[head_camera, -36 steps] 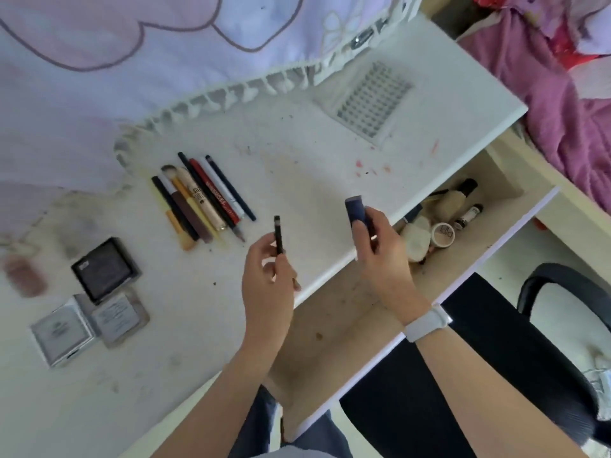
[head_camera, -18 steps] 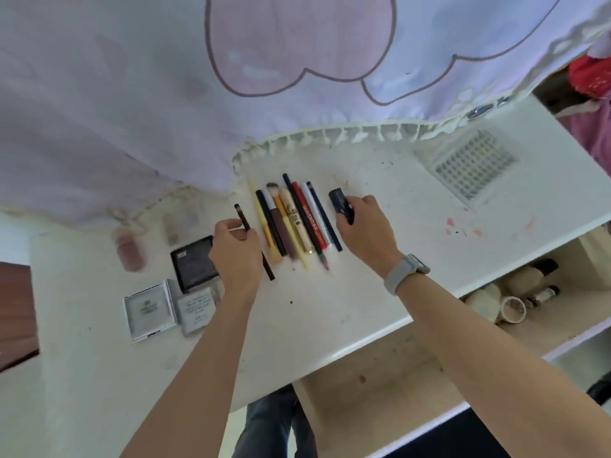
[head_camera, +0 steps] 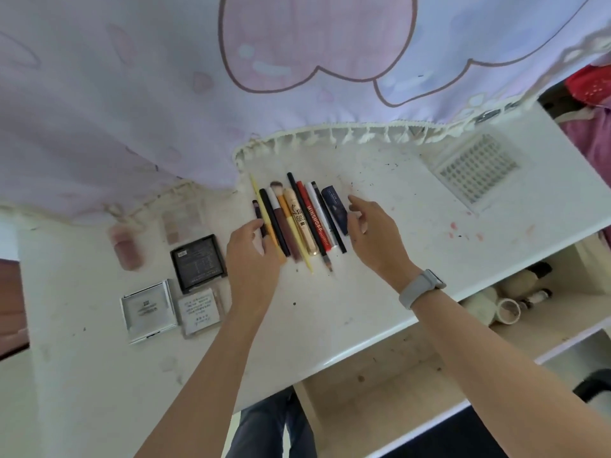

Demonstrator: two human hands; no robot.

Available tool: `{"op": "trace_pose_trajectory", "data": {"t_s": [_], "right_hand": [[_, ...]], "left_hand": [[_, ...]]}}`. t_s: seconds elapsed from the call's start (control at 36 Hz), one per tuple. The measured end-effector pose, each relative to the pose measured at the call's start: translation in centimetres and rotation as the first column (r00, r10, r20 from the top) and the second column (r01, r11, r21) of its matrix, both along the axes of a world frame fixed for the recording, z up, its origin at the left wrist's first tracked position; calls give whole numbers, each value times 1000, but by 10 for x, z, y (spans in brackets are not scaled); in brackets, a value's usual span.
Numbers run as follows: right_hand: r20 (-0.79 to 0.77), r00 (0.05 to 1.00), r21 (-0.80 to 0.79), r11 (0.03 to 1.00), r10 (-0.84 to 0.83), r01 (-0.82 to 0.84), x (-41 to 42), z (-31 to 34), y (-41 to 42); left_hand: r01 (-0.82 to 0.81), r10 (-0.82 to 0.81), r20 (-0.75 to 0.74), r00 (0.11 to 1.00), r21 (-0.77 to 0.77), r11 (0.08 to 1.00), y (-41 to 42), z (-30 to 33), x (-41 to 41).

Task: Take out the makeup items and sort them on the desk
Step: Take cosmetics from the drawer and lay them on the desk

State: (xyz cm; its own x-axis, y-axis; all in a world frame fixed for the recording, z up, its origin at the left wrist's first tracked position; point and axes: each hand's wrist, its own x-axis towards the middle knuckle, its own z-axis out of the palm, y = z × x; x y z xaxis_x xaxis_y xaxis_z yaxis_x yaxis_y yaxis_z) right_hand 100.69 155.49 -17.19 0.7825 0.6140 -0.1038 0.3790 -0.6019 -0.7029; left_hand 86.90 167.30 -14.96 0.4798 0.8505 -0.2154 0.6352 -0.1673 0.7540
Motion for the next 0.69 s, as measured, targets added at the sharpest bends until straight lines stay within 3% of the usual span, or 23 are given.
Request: {"op": "trace_pose_trajectory", "data": {"t_s": [0.11, 0.22, 0.36, 0.44, 0.53, 0.69], "right_hand": [[-20, 992, 169, 978, -122, 123, -14, 8, -44], [-49, 957, 168, 943, -285, 289, -29, 8, -115], [11, 916, -131, 908, -401, 398, -34, -8, -207], [158, 931, -341, 867, -328, 363, -22, -27, -252], [223, 948, -563, 764, -227, 316, -4, -41, -276], [188, 980, -755, 629, -62, 185, 37, -58, -272]], "left_hand": [[211, -213, 5, 977, 106, 972, -42, 8, -2], [457, -468, 51, 882, 148, 877, -101, 10, -4], [768, -767, 87, 636, 20, 640, -174, -5, -1], [886, -886, 8, 463, 35, 463, -206, -29, 10], [944, -939, -105, 328, -9, 330, -225, -56, 27], [947, -891, -349, 289, 241, 213, -256, -101, 69]]}}
